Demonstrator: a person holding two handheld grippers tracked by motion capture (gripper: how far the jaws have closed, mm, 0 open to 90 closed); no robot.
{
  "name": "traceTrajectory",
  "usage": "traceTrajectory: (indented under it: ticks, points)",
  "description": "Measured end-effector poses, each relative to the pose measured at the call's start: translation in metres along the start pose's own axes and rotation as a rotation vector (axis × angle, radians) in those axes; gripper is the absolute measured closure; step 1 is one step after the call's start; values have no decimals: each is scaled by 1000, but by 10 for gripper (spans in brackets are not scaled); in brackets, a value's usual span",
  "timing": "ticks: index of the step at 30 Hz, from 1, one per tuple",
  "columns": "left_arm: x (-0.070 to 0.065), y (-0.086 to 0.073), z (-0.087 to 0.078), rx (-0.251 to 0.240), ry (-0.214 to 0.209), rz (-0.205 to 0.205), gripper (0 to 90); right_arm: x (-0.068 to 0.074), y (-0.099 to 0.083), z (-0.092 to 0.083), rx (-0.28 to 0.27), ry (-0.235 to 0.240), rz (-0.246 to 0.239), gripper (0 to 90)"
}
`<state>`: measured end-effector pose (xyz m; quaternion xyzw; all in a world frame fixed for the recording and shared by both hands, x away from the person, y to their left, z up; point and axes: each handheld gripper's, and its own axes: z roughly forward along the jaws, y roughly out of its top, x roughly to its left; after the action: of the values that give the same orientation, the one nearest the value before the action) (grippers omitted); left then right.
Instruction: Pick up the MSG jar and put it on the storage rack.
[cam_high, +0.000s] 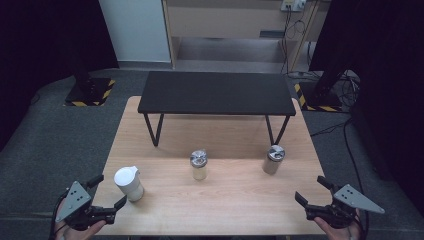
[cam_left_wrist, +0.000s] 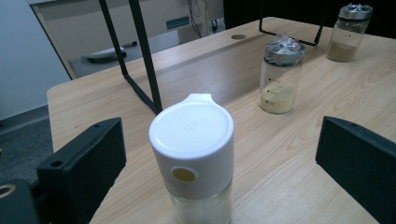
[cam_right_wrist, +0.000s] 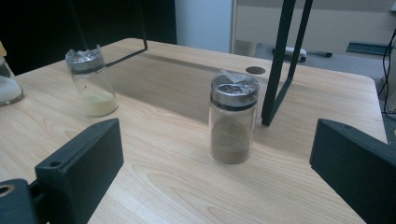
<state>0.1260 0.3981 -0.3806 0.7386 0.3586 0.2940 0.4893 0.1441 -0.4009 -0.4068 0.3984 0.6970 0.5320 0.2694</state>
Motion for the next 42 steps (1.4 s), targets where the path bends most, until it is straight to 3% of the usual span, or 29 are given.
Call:
traceTrajectory:
  ticks: [1,3,10,14,23,37,42]
  points:
    - [4,2,-2,-10,-18,-23,4,0,0,0,0,0,0,33]
    - [7,6,-3,-9,-22,-31,3,0,0,0,2,0,2,33]
    - [14,18,-4,17,-35,-22,1,0,0,0,2,0,3,33]
    - [18,23,-3,36,-48,-37,1,0,0,0,0,-1,-2,33]
    - [24,35,8,84,-54,-18,2,0,0,0,1,-1,1,34]
    - [36,37,29,132,-93,1,7,0,0,-1,1,0,0,35]
    - [41,34,35,140,-105,-13,9,0,0,0,3,1,2,35]
